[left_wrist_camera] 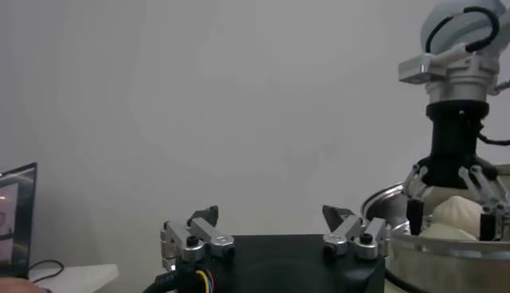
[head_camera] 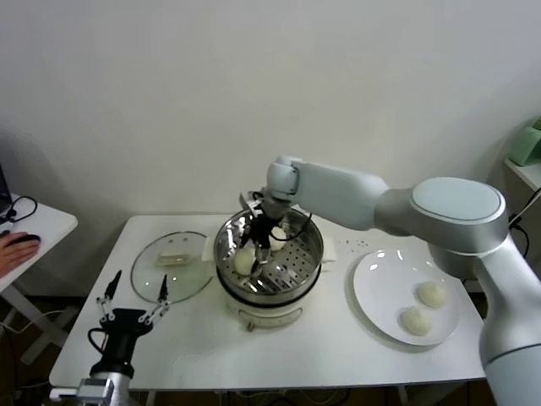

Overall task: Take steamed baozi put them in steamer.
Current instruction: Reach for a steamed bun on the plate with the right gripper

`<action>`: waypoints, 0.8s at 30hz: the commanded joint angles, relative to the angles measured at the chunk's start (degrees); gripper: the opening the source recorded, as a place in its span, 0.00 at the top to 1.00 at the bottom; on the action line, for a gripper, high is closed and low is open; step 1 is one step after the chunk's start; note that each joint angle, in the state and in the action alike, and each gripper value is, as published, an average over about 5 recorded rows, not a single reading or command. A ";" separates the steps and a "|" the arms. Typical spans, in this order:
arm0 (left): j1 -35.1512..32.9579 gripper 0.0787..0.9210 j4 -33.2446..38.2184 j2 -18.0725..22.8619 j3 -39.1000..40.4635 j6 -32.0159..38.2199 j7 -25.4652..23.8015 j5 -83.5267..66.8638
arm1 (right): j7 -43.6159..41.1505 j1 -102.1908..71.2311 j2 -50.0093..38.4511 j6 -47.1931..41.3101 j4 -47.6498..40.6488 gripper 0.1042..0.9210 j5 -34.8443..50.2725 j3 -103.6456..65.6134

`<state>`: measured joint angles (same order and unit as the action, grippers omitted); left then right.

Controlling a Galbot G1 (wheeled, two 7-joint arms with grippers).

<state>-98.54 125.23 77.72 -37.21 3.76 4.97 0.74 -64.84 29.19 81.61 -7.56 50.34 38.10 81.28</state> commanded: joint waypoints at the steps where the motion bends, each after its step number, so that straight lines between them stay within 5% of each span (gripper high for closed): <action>1: 0.82 0.12 -0.06 0.02 0.29 -0.09 1.15 -0.32 | -4.26 17.59 -15.79 4.38 16.40 0.12 -2.29 3.42; 13: 3.00 0.12 -1.49 -1.55 1.32 1.12 -0.87 -5.99 | -7.38 20.76 -45.83 6.64 29.98 0.12 -13.48 5.18; 24: 2.62 0.12 -3.24 -6.40 2.38 6.50 -6.97 -8.69 | -7.90 -15.07 -61.38 10.91 31.44 0.12 -33.34 -22.23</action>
<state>-95.80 123.42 75.62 -35.92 5.40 3.62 -4.20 -71.34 43.67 43.52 -0.76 75.40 25.18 82.93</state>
